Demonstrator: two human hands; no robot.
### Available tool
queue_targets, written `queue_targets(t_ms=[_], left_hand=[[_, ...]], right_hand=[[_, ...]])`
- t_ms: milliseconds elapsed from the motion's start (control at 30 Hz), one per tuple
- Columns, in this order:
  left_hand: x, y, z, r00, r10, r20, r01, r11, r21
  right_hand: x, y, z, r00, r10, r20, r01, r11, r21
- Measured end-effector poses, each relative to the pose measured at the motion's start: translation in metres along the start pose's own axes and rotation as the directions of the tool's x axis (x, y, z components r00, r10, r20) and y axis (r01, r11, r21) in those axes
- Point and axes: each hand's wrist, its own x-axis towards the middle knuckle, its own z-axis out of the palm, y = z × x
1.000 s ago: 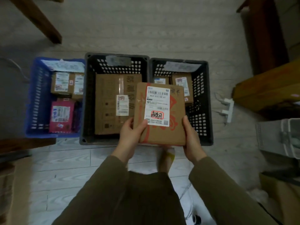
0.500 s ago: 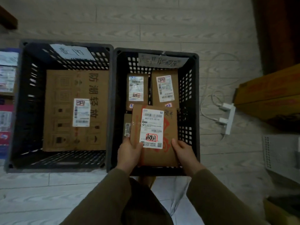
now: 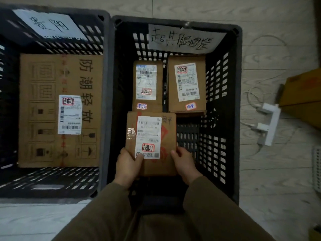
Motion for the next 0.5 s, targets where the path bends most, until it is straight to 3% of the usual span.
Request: queue_targets(t_ms=[233, 500], left_hand=[[0.005, -0.009, 0.002, 0.997, 0.051, -0.054, -0.050, 0.999, 0.011], [-0.005, 0.001, 0.007, 0.991, -0.069, -0.113, 0.061, 0.995, -0.076]], right_hand=[[0.000, 0.003, 0.016, 0.999, -0.007, -0.043, 0.004, 0.997, -0.072], [-0.001, -0.010, 0.022, 0.994, 0.051, -0.095, -0.065, 0.988, -0.142]])
